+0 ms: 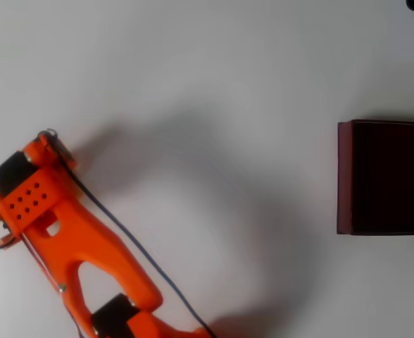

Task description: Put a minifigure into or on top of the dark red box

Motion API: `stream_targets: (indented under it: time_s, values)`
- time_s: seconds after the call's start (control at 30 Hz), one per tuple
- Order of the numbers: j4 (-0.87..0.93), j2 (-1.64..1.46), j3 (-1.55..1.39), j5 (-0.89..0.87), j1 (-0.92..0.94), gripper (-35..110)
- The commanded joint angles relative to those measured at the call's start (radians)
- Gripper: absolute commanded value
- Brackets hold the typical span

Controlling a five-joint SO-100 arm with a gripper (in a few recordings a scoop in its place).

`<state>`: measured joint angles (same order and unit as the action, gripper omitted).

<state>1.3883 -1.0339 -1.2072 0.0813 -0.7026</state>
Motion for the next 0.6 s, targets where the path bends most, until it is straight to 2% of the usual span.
stream_targets:
  time_s: [0.0, 0.4, 0.57]
  values:
    - [0.012, -0.029, 0.026, 0.021, -0.014, 9]
    - [0.006, -0.029, 0.023, 0.011, -0.005, 2]
    - [0.06, -0.115, 0.014, -0.014, 0.014, 1]
